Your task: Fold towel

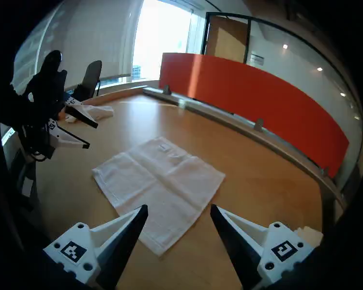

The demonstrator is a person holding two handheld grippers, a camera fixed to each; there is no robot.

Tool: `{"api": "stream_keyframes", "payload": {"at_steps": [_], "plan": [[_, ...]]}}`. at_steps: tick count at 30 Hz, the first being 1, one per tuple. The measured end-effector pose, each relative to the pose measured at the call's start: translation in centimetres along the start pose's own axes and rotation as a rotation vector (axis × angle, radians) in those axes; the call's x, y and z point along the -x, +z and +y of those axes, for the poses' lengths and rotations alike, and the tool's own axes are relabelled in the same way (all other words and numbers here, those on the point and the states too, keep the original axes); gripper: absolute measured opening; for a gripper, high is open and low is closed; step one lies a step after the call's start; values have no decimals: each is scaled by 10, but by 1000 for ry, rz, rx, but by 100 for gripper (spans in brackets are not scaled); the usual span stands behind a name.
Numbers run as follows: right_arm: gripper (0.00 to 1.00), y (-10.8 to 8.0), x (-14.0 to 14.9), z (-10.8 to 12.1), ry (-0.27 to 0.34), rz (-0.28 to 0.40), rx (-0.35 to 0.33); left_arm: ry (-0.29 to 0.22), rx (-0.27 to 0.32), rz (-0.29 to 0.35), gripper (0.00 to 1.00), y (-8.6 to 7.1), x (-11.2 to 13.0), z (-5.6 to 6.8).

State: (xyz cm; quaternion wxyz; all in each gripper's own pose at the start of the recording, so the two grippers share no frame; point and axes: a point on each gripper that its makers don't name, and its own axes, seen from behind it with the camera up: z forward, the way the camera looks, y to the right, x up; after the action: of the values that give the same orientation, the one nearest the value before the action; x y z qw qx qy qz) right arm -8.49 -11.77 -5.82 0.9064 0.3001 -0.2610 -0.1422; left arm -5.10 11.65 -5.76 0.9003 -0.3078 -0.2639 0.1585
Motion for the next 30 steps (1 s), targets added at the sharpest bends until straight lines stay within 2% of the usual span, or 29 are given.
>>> {"api": "stream_keyframes", "payload": {"at_steps": [9,14,24,30], "plan": [[100,23,40,-15,11,-65,-48,-11,53,-96,97,24,39,15],[100,32,58,-20,-2,-103,-70,1,83,-141,97,35,55,25],[97,36,95,-29,-10,-183,-120,12,112,-225,97,47,82,36],[90,38,105,-30,-11,-210,-132,-4,122,-255,97,51,90,38]]}}
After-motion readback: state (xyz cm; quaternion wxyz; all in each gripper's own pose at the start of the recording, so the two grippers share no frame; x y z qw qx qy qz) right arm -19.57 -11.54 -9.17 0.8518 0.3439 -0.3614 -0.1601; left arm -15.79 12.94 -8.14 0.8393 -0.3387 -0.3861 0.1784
